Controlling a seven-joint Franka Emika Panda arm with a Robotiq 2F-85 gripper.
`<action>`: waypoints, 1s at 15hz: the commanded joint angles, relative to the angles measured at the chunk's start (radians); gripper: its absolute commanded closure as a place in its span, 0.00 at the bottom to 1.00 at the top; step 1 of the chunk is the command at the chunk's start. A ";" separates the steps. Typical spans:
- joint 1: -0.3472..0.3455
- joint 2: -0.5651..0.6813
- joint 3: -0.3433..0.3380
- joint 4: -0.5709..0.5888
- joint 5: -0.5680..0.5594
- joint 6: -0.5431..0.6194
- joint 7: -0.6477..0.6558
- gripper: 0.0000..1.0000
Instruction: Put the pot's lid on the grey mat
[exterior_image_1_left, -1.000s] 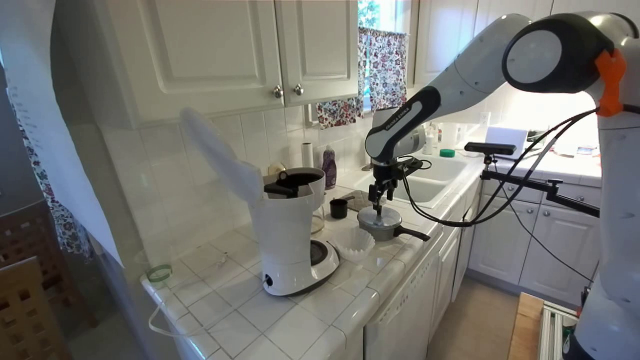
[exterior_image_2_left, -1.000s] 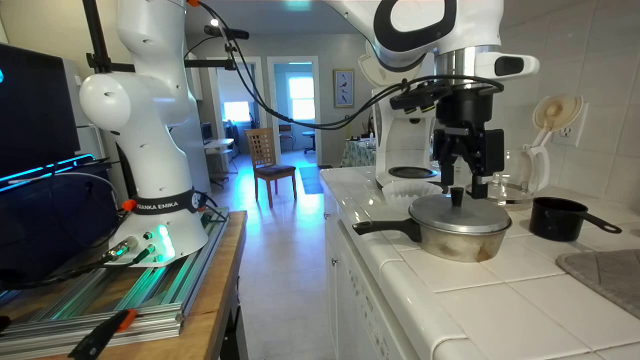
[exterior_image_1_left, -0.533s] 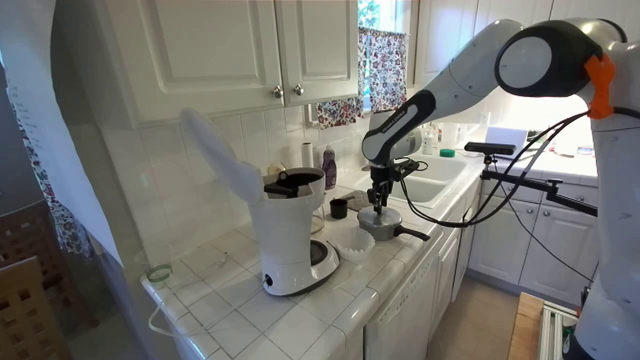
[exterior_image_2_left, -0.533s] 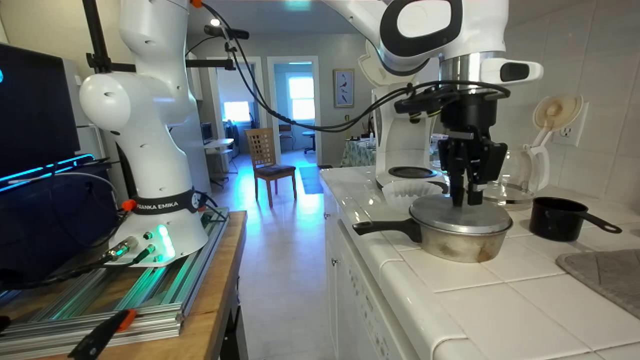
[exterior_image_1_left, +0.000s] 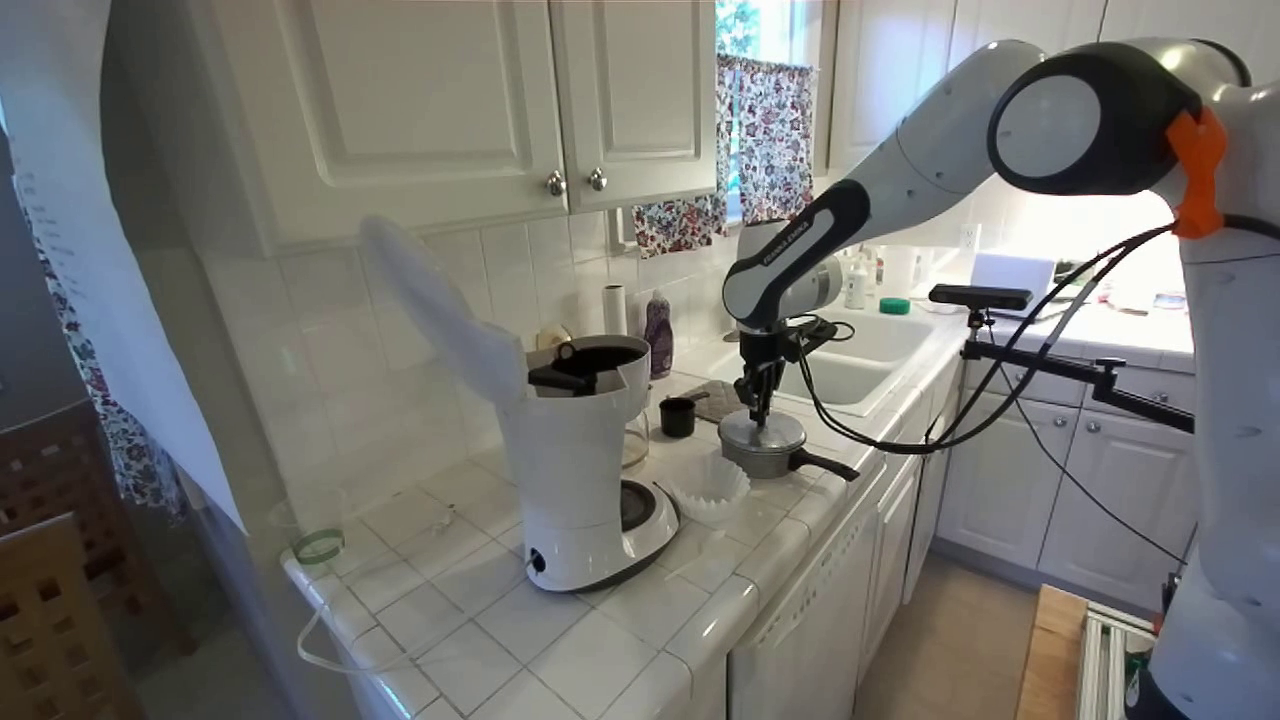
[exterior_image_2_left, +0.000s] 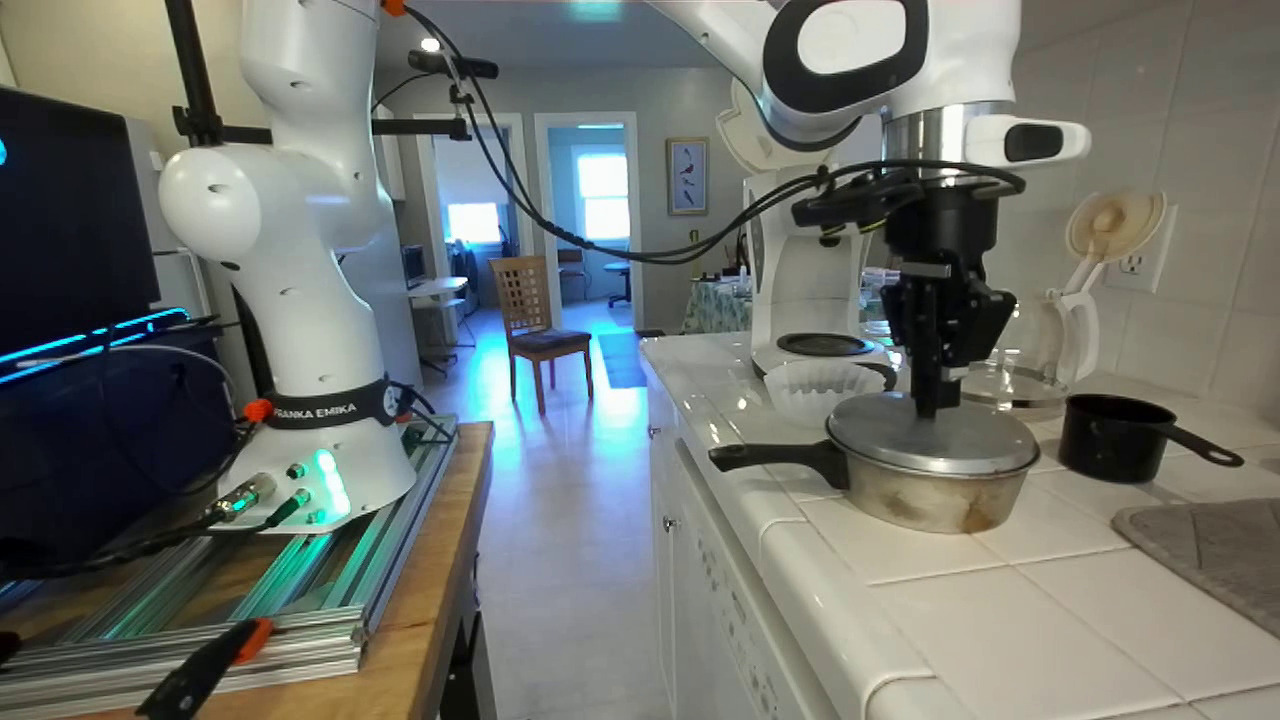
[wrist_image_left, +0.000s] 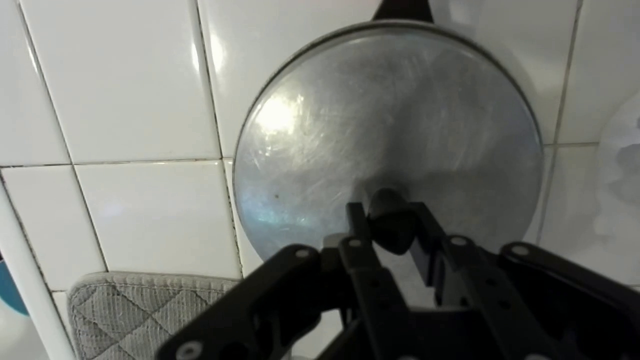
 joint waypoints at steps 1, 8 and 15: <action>-0.014 -0.009 0.008 0.021 0.019 -0.024 0.003 0.94; -0.014 -0.093 0.002 -0.010 0.033 -0.044 0.020 0.94; -0.033 -0.138 -0.040 0.009 0.022 -0.074 0.054 0.94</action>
